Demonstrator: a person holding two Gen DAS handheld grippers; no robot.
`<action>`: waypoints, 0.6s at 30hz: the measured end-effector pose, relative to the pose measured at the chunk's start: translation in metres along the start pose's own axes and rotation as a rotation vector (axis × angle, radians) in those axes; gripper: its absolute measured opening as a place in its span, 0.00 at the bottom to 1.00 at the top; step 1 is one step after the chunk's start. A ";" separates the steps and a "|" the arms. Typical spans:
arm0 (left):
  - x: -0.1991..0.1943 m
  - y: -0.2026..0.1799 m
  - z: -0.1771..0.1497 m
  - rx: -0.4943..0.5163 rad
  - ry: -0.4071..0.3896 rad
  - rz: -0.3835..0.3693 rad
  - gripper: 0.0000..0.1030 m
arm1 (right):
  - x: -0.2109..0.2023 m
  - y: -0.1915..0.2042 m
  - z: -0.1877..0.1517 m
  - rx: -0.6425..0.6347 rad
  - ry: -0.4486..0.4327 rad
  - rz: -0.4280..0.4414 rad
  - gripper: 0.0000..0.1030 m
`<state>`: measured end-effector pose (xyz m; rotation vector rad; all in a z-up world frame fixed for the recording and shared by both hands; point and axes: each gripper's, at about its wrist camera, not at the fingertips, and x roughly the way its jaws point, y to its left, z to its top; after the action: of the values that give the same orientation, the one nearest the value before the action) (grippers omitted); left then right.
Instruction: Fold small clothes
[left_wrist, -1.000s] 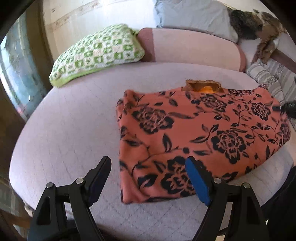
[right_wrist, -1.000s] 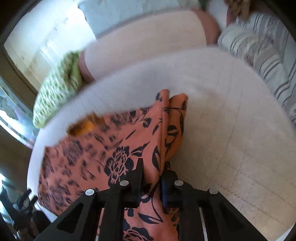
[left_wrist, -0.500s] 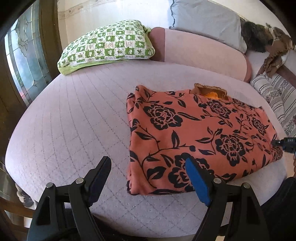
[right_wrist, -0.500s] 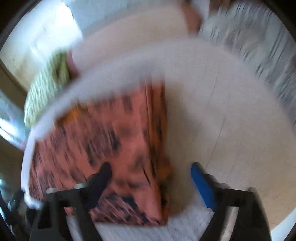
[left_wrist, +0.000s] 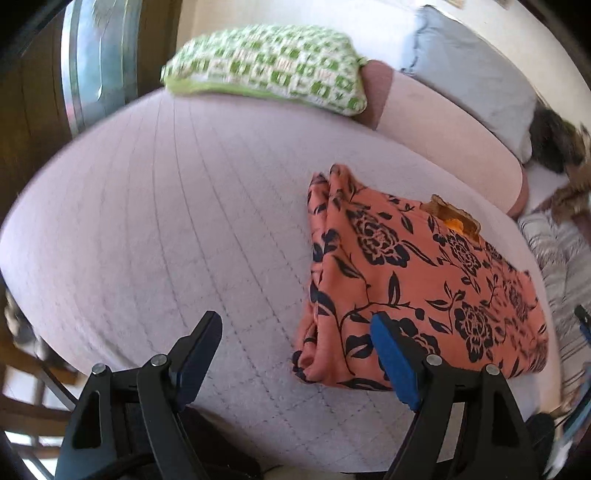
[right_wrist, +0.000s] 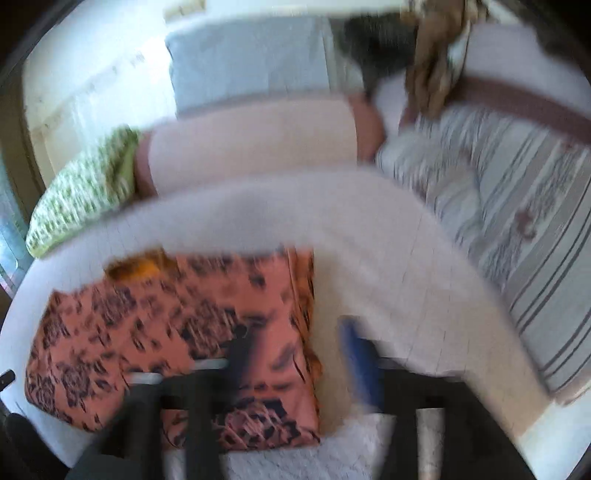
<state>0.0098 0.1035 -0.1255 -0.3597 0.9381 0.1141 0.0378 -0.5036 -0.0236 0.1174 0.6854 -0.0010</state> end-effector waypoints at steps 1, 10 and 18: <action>0.009 0.002 -0.001 -0.019 0.038 -0.021 0.82 | 0.001 0.008 -0.001 -0.008 -0.029 0.022 1.00; -0.015 -0.019 -0.006 0.061 -0.005 -0.129 0.11 | 0.094 -0.014 -0.053 0.154 0.370 0.164 1.00; 0.002 -0.012 0.007 -0.033 0.041 -0.036 0.76 | 0.092 -0.011 -0.049 0.108 0.361 0.143 1.00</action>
<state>0.0195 0.0946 -0.1203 -0.4106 0.9710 0.0897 0.0778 -0.5055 -0.1212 0.2746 1.0368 0.1228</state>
